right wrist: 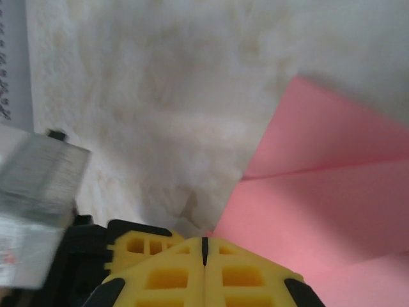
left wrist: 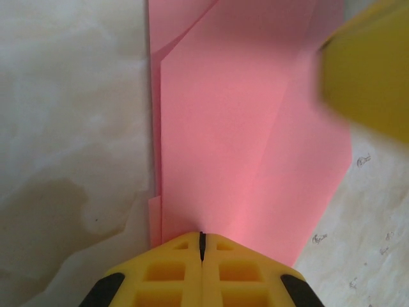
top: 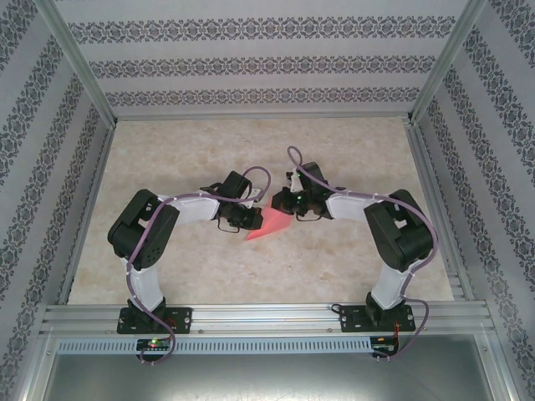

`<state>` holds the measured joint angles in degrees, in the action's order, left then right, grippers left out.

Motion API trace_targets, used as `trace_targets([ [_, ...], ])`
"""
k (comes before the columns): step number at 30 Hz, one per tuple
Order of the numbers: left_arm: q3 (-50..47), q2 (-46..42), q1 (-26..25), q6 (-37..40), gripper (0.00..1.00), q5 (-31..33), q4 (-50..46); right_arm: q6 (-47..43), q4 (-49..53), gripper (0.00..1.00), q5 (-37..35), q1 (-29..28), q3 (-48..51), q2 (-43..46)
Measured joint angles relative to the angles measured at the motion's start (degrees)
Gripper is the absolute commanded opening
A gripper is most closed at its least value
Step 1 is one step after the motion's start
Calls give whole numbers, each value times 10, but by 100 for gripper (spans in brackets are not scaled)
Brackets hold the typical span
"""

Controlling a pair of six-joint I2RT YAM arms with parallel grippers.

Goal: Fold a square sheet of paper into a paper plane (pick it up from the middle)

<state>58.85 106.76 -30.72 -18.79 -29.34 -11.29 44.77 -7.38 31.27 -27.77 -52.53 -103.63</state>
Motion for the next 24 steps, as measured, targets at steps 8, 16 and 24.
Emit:
trace_targets([
  [8,0,0,0,-3,0,-2,0,16,4,4,2,-1,0,-47],
  [16,-2,-27,1,-44,13,0,-9,10,11,4,-3,-1,-6,-51],
  [24,-29,-110,-12,-157,17,26,19,1,26,4,-6,-1,-14,-54],
])
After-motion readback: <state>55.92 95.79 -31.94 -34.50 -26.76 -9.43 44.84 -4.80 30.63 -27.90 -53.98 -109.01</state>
